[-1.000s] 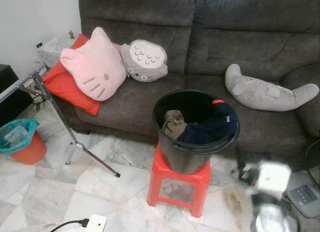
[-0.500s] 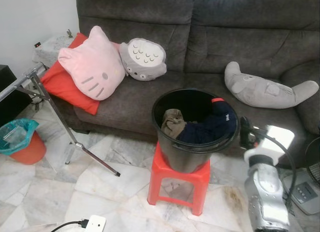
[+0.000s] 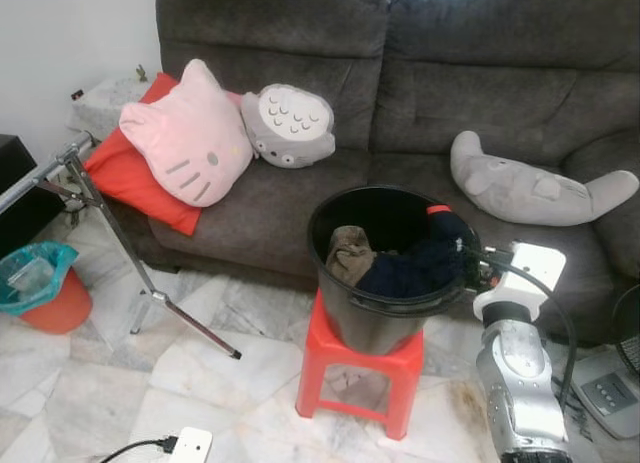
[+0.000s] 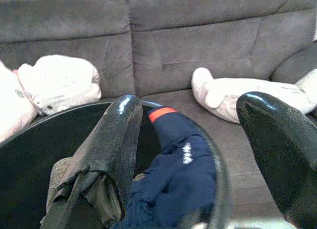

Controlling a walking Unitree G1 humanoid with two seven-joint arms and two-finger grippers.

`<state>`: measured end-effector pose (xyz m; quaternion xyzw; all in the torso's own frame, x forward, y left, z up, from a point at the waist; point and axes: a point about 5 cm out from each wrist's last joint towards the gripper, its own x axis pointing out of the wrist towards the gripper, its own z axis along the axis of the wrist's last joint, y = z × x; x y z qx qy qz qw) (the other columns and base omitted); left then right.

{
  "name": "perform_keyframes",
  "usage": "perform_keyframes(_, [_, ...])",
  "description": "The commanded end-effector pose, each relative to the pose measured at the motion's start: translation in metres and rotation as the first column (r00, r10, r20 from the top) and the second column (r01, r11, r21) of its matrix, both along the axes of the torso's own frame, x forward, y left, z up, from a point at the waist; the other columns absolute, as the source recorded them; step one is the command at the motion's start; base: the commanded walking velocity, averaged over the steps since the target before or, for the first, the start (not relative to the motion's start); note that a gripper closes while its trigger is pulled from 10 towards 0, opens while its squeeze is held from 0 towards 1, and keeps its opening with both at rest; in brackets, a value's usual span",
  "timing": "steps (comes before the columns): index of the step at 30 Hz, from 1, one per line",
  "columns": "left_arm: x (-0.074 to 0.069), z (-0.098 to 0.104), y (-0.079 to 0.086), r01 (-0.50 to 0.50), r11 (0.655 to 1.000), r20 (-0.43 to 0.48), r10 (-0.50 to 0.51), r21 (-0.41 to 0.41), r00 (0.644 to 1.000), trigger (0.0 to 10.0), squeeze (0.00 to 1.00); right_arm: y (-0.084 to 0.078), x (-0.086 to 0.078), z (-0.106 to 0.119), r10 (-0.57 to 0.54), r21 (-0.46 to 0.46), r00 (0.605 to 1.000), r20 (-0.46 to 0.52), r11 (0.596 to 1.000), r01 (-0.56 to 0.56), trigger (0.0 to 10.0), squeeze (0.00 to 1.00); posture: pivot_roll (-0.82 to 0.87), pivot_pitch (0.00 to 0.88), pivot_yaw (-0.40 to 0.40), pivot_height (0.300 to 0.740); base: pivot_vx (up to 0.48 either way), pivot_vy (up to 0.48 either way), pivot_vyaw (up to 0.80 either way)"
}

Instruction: Hang hanger

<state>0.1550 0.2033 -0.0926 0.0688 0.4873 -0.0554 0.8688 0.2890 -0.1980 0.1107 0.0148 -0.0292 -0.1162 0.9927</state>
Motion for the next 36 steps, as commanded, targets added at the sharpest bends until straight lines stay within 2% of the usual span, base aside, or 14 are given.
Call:
perform_keyframes(1, [-0.003,-0.001,0.001,-0.011,1.0,-0.009,0.011,0.001,1.0,10.0,0.0,0.001,0.001,0.002,0.006,-0.009,1.0,0.002,1.0,-0.006,10.0,0.0,-0.09,0.0,0.018,0.74,0.251,0.0,0.0])
perform_keyframes(11, [-0.003,-0.001,-0.001,-0.007,1.0,-0.001,0.007,-0.001,1.0,10.0,0.0,0.001,0.001,0.003,0.006,-0.008,1.0,0.011,1.0,-0.006,10.0,0.0,-0.09,0.0,0.016,0.74,0.252,0.0,0.0])
perform_keyframes(19, [-0.001,-0.001,-0.006,0.002,1.0,0.002,-0.002,-0.008,1.0,10.0,0.0,0.001,0.0,0.002,-0.003,0.0,1.0,0.007,1.0,0.003,10.0,0.0,-0.09,0.0,0.016,0.74,0.0,0.0,0.0])
perform_keyframes(27, [-0.004,-0.003,-0.008,0.01,1.0,-0.007,-0.01,-0.008,1.0,10.0,0.0,0.0,0.0,0.002,-0.013,0.027,1.0,0.015,1.0,0.013,10.0,0.0,-0.09,0.0,0.017,0.74,0.0,0.0,-0.62])
perform_keyframes(29, [-0.005,-0.003,-0.006,0.007,1.0,-0.008,-0.007,-0.007,1.0,10.0,0.0,-0.002,0.002,-0.001,-0.026,0.009,0.999,-0.019,1.0,0.026,10.0,0.0,-0.09,0.0,0.018,0.74,0.0,0.0,0.0])
perform_keyframes(32, [-0.007,-0.003,-0.001,0.007,1.0,-0.011,-0.007,-0.003,1.0,10.0,0.0,-0.004,0.008,-0.009,-0.02,0.096,0.997,-0.077,0.995,0.028,10.0,0.0,-0.09,0.0,0.021,0.74,0.0,0.0,0.0])
perform_keyframes(36, [-0.006,-0.002,0.0,0.007,1.0,-0.013,-0.007,0.0,1.0,10.0,0.0,-0.002,0.013,-0.013,0.018,0.143,0.994,-0.111,0.99,-0.002,10.0,0.0,-0.09,0.0,0.023,0.74,0.0,0.0,0.0])
